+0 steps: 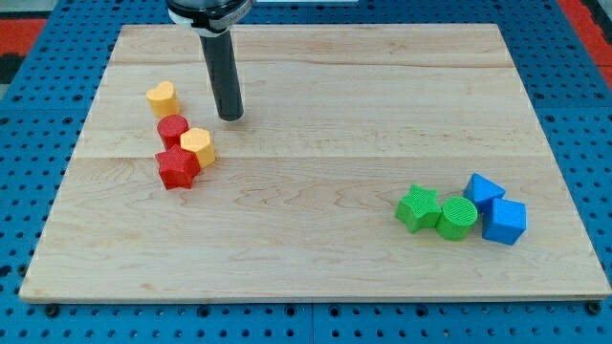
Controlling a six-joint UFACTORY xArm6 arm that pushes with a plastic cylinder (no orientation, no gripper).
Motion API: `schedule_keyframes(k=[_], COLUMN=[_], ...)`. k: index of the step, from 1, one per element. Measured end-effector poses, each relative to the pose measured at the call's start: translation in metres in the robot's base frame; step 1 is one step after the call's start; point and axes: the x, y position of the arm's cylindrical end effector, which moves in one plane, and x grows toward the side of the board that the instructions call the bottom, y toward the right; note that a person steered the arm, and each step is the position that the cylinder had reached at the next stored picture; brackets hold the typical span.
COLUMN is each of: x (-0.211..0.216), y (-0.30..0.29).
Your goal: Separate the green blocks and blue blocks
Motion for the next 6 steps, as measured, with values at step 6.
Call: schedule_keyframes(k=[6], x=[0.229], y=[0.252])
